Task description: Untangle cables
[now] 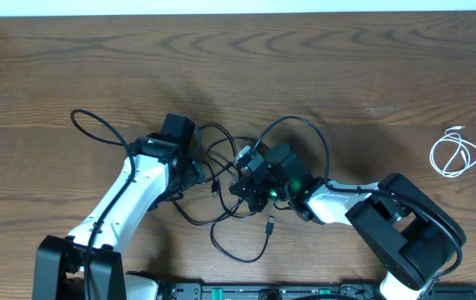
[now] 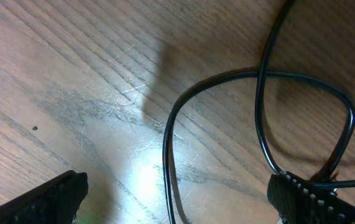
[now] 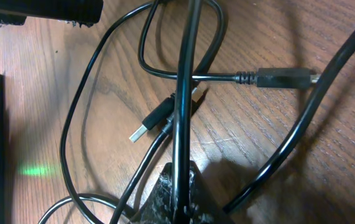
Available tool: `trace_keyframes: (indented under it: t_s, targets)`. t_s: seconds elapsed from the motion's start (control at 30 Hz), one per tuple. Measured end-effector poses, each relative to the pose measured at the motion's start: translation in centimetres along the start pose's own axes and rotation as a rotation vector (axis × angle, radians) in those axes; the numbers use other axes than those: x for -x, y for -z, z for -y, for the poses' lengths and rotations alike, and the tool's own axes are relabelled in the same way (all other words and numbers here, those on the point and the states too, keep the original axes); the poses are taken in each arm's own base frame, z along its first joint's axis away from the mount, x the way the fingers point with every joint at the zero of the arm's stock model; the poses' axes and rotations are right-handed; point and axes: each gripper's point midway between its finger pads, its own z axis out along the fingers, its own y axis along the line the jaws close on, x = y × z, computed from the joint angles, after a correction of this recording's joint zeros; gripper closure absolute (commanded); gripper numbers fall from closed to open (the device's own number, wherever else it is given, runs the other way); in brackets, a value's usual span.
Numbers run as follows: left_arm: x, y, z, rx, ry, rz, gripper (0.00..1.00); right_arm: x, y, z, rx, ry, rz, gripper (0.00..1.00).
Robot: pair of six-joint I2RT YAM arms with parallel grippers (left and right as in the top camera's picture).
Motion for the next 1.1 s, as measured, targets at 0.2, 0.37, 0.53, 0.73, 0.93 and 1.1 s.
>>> trace_keyframes:
  t_s: [0.2, 0.37, 0.53, 0.73, 0.93, 1.1]
  targets:
    - [0.0, 0.0, 0.0, 0.0, 0.0, 0.0, 0.02, -0.1, 0.0, 0.2, -0.012, -0.004, -0.003, 0.99]
    - [0.0, 0.0, 0.0, 0.0, 0.0, 0.0, 0.02, -0.1, 0.0, 0.3, -0.015, -0.004, -0.003, 0.99]
    - [0.0, 0.0, 0.0, 0.0, 0.0, 0.0, 0.02, -0.3, 0.0, 0.5, -0.029, -0.011, -0.01, 0.99]
    - [0.0, 0.0, 0.0, 0.0, 0.0, 0.0, 0.02, -0.5, 0.0, 0.8, -0.043, -0.016, -0.016, 0.99]
    - [0.0, 0.0, 0.0, 0.0, 0.0, 0.0, 0.02, -0.5, 0.1, 1.0, -0.047, -0.021, -0.016, 0.99]
    - [0.0, 0.0, 0.0, 0.0, 0.0, 0.0, 0.02, -0.5, 0.2, 1.2, -0.052, -0.025, -0.016, 0.99]
